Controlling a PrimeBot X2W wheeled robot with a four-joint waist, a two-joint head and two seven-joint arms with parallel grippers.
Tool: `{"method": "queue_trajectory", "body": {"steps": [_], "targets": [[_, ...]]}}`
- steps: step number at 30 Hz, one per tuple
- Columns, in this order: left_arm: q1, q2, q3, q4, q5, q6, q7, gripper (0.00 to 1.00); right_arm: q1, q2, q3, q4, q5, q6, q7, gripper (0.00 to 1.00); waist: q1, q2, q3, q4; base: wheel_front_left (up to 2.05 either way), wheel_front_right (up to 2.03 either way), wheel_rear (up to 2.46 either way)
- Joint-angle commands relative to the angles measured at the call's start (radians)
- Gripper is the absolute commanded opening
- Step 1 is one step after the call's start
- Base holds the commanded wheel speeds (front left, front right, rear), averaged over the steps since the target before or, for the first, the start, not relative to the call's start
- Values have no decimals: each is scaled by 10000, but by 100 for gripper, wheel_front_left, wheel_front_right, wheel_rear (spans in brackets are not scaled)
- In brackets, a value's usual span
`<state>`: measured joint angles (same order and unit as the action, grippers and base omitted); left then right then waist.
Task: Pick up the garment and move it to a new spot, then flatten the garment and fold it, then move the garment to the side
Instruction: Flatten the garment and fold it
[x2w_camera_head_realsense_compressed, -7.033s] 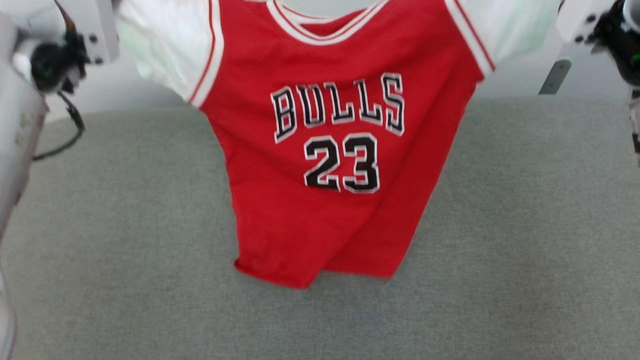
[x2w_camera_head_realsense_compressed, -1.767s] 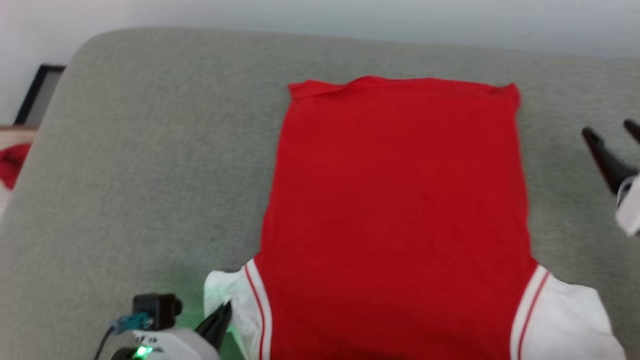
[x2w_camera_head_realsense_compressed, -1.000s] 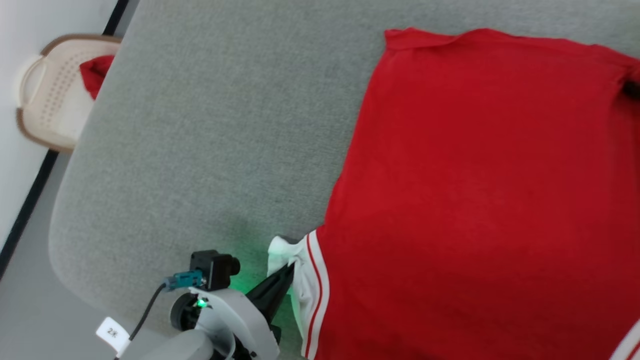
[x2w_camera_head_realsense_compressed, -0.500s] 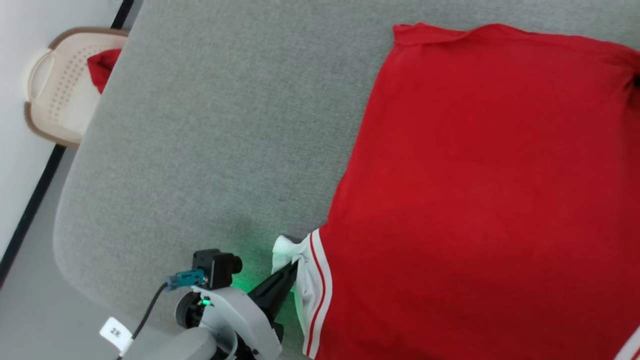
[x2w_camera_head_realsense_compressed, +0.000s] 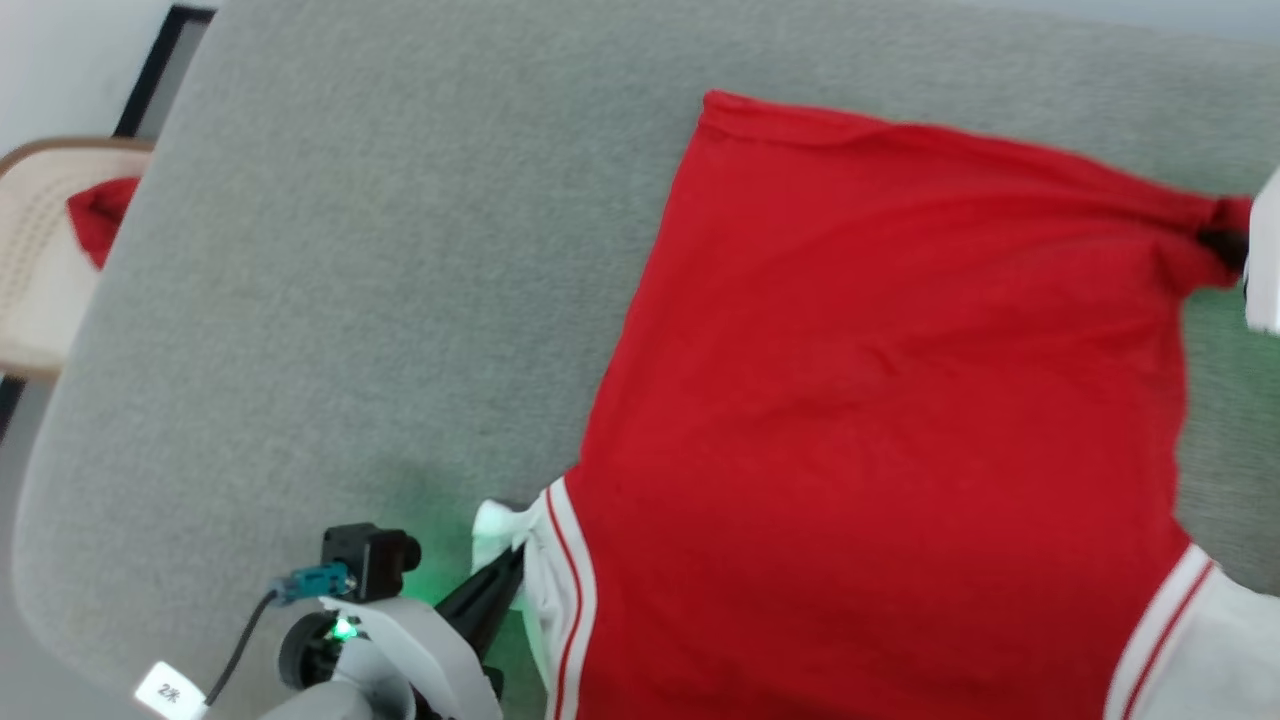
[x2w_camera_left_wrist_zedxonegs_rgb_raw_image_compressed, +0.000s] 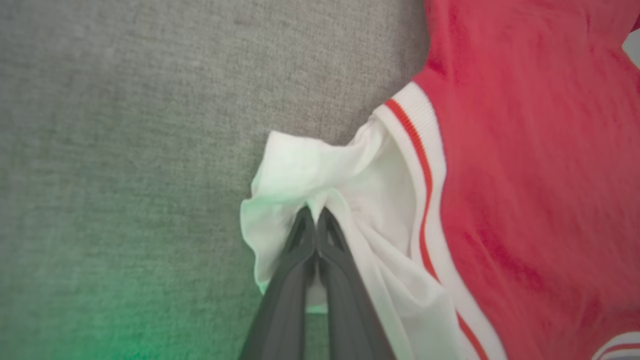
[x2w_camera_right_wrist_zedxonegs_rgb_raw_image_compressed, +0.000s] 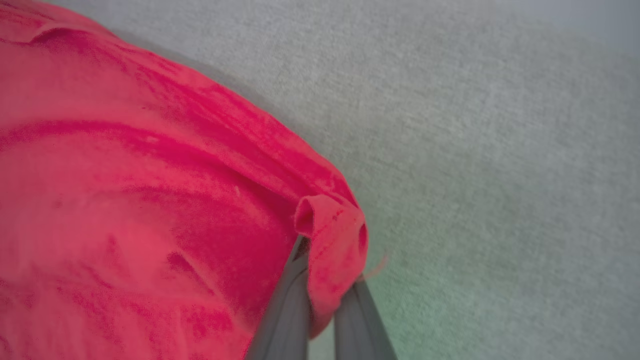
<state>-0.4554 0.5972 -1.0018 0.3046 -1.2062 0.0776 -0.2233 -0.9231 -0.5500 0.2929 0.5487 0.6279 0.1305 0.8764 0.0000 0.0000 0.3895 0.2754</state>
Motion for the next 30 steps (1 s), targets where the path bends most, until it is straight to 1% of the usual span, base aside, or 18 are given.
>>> {"method": "queue_trajectory", "body": {"steps": [1, 7, 13, 22, 26, 30], "targets": [[-148, -37, 170, 274, -101, 418, 157, 0, 365, -119, 17, -255, 205, 3, 36, 0, 0, 0, -432, -483, 0, 0, 0], [177, 432, 184, -354, -129, 649, 209, 0, 1856, -614, -150, -1725, 782, 3, 111, 0, 0, 0, -826, -1033, 0, 0, 0], [489, 850, 205, -889, -196, 924, 287, 0, 3642, -670, -653, -3049, 1036, 3, 66, 0, 0, 0, -1145, -1589, 0, 0, 0], [848, 1411, 295, -1521, -301, 1298, 342, 0, 6392, -91, -1833, -4748, 792, 3, -134, 0, 0, 0, -1383, -2273, 0, 0, 0], [971, 1592, 337, -1721, -342, 1425, 343, 0, 7450, 340, -2291, -5296, 654, 3, -261, 0, 0, 0, -1441, -2542, 0, 0, 0], [1028, 1707, 339, -1858, -343, 1504, 370, 0, 8301, 823, -2641, -5548, 458, 3, -428, 0, 0, 0, -1446, -2737, 0, 0, 0]]}}
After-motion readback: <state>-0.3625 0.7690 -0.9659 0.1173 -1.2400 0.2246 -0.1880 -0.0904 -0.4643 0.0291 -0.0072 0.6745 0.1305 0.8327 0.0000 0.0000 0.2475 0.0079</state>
